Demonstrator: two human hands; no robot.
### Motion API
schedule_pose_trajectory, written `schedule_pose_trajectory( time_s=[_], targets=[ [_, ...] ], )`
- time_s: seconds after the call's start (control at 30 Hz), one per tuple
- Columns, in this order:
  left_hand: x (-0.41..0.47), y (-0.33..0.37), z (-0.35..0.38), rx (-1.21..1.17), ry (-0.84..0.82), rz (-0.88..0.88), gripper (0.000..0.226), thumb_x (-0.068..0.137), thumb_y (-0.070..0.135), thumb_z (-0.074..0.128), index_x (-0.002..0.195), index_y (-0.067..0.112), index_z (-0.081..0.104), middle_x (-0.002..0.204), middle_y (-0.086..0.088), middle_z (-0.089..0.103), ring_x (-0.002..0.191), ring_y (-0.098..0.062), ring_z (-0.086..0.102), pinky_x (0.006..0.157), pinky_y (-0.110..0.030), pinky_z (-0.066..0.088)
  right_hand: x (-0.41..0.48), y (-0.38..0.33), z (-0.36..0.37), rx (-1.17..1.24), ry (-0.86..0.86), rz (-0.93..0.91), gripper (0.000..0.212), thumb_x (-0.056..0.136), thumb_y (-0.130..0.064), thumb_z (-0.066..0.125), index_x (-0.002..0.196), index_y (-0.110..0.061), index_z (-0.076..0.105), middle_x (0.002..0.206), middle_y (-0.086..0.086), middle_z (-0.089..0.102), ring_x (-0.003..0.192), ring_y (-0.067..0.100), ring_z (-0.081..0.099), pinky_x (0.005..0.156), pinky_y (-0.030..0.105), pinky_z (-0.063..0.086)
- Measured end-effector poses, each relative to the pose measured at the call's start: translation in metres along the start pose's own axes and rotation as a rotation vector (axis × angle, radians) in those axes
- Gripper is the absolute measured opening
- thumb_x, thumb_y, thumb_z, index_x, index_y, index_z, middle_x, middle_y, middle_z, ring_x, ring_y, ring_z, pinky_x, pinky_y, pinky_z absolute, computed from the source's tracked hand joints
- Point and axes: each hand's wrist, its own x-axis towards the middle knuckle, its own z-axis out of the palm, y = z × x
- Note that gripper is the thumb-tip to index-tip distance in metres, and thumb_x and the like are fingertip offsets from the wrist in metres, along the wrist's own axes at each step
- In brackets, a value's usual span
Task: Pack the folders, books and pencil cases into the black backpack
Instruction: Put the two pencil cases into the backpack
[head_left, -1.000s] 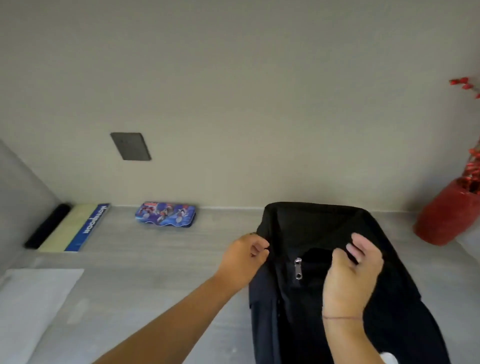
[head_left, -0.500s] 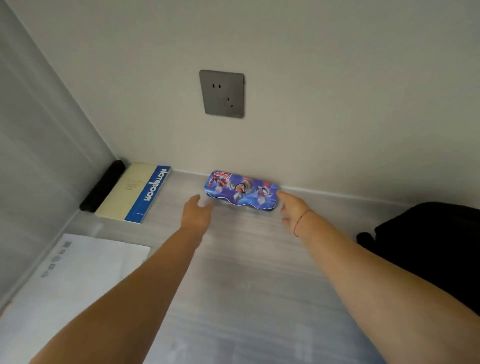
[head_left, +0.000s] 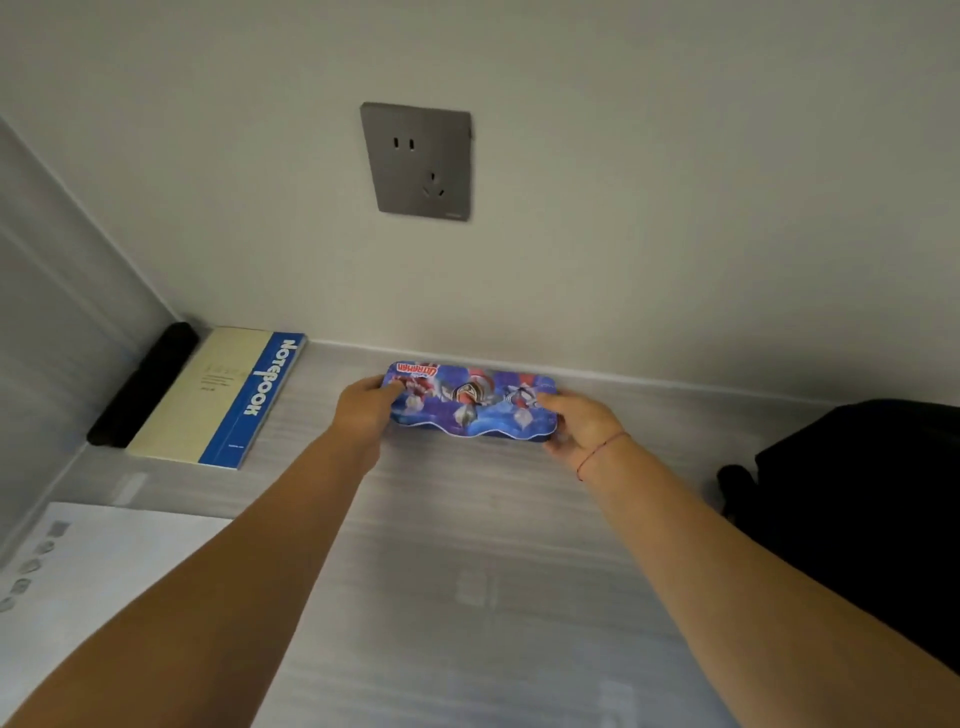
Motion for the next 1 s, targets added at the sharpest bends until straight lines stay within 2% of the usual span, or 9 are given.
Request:
schedule_pose_trajectory(
  time_s=[0.07,0.23,0.37,0.43,0.5,0.67,0.8,0.9,1.0],
  targets=[
    [-0.031,-0.001,-0.007,-0.115,-0.096,-0.009,0.024,0.093,0.01,0.054,0.116,0.008,0.058,0.098,-0.013,0.067,0.078,-0.02,0.065,0.066,-0.028,0.051,-0.022,-0.002,-0.008,0.018,-0.06,-0.061,0.016,0.094,0.004,0.044,0.088,0.0,0.059,0.086,0.016,0.06,0.077,0.028,0.057,0.081,0.038,0.047],
    [-0.138,0.007,-0.008,-0.3,-0.313,0.012,0.025,0.085,0.012,0.065,0.108,0.016,0.057,0.087,-0.007,0.077,0.074,-0.018,0.074,0.067,-0.031,0.059,-0.122,-0.022,-0.045,0.19,-0.138,-0.249,0.015,0.092,-0.009,0.052,0.097,-0.004,0.065,0.08,0.007,0.074,0.074,0.019,0.07,0.068,0.028,0.057],
    [-0.238,0.011,0.029,-0.346,-0.491,0.078,0.043,0.067,0.018,0.073,0.108,0.021,0.061,0.096,-0.01,0.076,0.081,-0.021,0.074,0.072,-0.032,0.061,-0.225,-0.026,-0.109,0.337,-0.205,-0.268,0.026,0.085,-0.015,0.059,0.109,-0.01,0.066,0.099,0.009,0.073,0.087,0.021,0.071,0.08,0.034,0.057],
    [-0.29,0.009,0.067,-0.318,-0.535,0.078,0.042,0.067,0.017,0.073,0.107,0.021,0.061,0.095,-0.01,0.076,0.079,-0.021,0.074,0.067,-0.029,0.06,-0.275,-0.025,-0.15,0.334,-0.182,-0.25,0.038,0.079,-0.021,0.063,0.116,-0.014,0.062,0.109,0.01,0.072,0.094,0.023,0.071,0.083,0.038,0.058],
    [-0.328,0.002,0.105,-0.26,-0.558,0.073,0.036,0.074,0.014,0.072,0.107,0.021,0.06,0.095,-0.011,0.076,0.078,-0.021,0.074,0.062,-0.026,0.06,-0.309,-0.022,-0.189,0.298,-0.125,-0.24,0.04,0.079,-0.026,0.063,0.119,-0.017,0.059,0.113,0.012,0.071,0.098,0.025,0.071,0.078,0.038,0.06],
    [-0.41,-0.022,0.206,-0.031,-0.605,0.074,0.037,0.078,0.017,0.073,0.109,0.018,0.053,0.103,-0.01,0.07,0.084,-0.02,0.073,0.066,-0.029,0.06,-0.362,-0.026,-0.31,0.256,0.078,-0.256,0.022,0.091,-0.028,0.054,0.109,-0.015,0.059,0.092,0.01,0.077,0.081,0.022,0.075,0.066,0.037,0.061],
    [-0.43,-0.034,0.249,0.211,-0.588,0.132,0.027,0.081,0.027,0.071,0.099,0.016,0.055,0.1,-0.008,0.07,0.081,-0.013,0.072,0.069,-0.028,0.059,-0.37,-0.032,-0.367,0.225,0.159,-0.187,0.022,0.093,-0.033,0.053,0.101,-0.014,0.06,0.081,0.008,0.078,0.074,0.022,0.075,0.067,0.039,0.057],
    [-0.42,-0.029,0.263,0.517,-0.406,0.4,0.015,0.083,0.032,0.068,0.084,0.019,0.061,0.09,-0.001,0.07,0.083,-0.016,0.066,0.078,-0.033,0.054,-0.364,-0.037,-0.389,0.158,0.194,-0.158,0.03,0.093,-0.041,0.05,0.099,-0.014,0.061,0.076,0.006,0.077,0.079,0.023,0.071,0.066,0.037,0.055],
    [-0.408,-0.01,0.277,0.68,-0.267,0.632,0.018,0.08,0.026,0.072,0.092,0.017,0.063,0.099,-0.003,0.064,0.09,-0.02,0.062,0.085,-0.036,0.052,-0.356,-0.042,-0.397,0.183,0.219,-0.077,0.037,0.092,-0.043,0.051,0.094,-0.009,0.064,0.07,0.007,0.075,0.072,0.023,0.068,0.064,0.035,0.055]
  ],
)
